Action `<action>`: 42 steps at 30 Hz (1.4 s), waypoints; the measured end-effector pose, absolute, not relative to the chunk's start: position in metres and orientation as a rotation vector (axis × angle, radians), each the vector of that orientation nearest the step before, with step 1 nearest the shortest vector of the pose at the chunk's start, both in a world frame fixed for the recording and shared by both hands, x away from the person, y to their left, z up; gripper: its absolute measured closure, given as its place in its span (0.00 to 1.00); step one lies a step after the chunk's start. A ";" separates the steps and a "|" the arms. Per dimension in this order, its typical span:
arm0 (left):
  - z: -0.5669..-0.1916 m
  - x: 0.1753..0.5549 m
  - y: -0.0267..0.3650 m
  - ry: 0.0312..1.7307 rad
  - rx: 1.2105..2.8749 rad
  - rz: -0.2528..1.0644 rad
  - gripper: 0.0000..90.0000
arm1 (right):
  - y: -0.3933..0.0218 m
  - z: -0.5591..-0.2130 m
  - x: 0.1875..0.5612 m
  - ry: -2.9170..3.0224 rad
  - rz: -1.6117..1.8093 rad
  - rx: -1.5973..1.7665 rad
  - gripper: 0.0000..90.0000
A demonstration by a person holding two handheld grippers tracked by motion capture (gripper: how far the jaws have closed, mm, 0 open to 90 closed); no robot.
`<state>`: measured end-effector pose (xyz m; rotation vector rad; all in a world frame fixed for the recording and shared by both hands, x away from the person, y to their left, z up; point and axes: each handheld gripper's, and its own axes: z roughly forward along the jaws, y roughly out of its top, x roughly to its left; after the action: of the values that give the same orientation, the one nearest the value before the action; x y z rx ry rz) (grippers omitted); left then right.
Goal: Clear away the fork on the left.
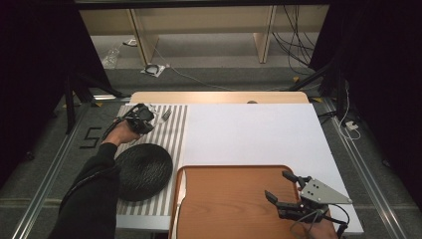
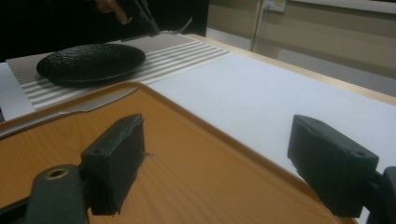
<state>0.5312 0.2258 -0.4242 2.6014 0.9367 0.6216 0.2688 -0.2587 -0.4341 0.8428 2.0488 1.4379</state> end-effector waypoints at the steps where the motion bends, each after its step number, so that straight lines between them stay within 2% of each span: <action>1: -0.423 0.529 0.225 0.937 2.599 0.624 0.94 | -0.259 -0.434 0.269 2.049 1.436 0.843 0.22; 10: -0.410 0.510 0.222 0.919 2.572 0.607 0.94 | -0.259 -0.434 0.269 2.051 1.434 0.843 0.22; 24: -0.389 0.461 0.195 0.884 2.423 0.494 0.94 | -0.258 -0.433 0.268 2.051 1.432 0.842 0.22; 42: -0.385 0.406 0.173 0.805 2.407 0.468 0.94 | -0.258 -0.433 0.267 2.057 1.421 0.836 0.22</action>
<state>0.4060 0.1735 -0.3854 2.4071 0.8046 0.4684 0.2671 -0.2575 -0.4326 0.8360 2.0566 1.4214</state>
